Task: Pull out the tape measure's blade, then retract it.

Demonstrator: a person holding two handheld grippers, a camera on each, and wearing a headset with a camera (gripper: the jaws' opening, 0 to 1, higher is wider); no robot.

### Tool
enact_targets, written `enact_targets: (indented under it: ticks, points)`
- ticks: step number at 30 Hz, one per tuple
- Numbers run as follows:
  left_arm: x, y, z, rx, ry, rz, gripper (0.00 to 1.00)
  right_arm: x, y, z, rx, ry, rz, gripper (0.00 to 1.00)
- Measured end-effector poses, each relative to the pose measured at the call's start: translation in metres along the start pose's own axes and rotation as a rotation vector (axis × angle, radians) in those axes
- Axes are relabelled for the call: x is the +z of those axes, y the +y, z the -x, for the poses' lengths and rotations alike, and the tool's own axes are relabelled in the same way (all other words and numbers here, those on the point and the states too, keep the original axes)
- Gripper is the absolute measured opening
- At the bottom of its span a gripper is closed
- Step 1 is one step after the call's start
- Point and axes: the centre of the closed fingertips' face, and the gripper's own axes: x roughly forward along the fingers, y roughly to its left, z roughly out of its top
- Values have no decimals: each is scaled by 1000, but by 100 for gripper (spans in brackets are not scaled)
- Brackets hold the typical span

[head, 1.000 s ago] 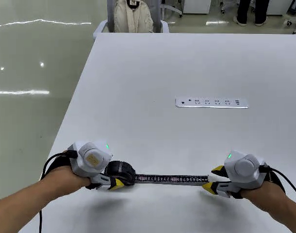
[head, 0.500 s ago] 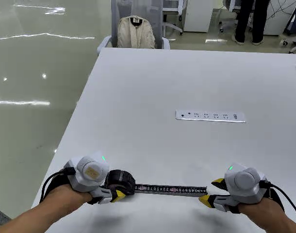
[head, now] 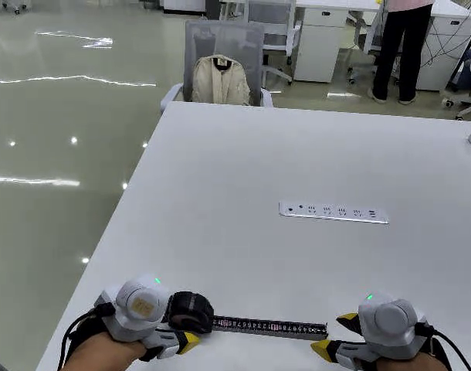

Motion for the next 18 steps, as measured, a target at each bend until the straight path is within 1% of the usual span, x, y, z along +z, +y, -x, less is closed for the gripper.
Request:
enact_targets:
  ticks: [3, 5, 7, 13, 18]
  points:
    - [0, -1, 2, 7, -9, 19, 68, 1, 2, 2, -7, -1, -6, 48]
    - [0, 0, 5, 24, -18, 28, 69, 1, 4, 5, -11, -4, -13, 49]
    - [0, 0, 8, 30, -24, 43, 69, 0, 5, 6, -15, -2, -17, 50]
    - [-4, 0, 15, 54, -32, 63, 73, 0, 10, 13, -30, -12, -37, 52]
    - [-6, 2, 23, 73, -42, 78, 74, 2, 15, 19, -45, -20, -53, 53]
